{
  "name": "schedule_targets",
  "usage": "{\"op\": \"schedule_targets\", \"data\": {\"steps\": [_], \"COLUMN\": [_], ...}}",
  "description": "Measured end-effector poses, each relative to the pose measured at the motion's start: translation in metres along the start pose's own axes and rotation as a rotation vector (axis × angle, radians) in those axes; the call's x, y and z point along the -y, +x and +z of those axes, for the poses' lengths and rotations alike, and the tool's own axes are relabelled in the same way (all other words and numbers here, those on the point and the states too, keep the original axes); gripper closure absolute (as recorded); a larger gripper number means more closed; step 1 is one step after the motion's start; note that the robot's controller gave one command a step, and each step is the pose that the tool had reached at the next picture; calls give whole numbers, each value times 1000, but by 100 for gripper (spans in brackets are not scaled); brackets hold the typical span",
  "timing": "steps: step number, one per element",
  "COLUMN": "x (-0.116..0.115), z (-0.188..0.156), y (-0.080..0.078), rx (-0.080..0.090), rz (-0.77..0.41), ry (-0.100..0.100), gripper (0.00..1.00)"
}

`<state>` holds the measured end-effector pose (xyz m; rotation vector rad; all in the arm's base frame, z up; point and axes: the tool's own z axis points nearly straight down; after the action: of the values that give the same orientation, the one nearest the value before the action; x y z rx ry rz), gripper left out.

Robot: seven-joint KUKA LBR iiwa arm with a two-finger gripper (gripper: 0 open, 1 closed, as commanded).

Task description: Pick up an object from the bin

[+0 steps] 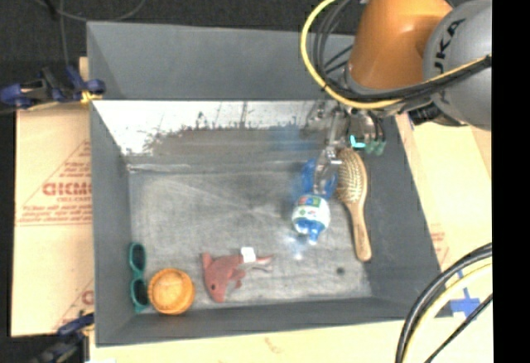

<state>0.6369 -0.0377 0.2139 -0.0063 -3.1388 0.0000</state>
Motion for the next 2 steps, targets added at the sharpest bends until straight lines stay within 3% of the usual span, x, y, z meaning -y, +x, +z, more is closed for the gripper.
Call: {"op": "schedule_targets", "data": {"steps": [1,2], "x": [0,14], "z": [-5,38], "y": [-2,-2], "rx": [8,16], "rz": [-1,-211], "ry": [1,3], "gripper": [0,0]}}
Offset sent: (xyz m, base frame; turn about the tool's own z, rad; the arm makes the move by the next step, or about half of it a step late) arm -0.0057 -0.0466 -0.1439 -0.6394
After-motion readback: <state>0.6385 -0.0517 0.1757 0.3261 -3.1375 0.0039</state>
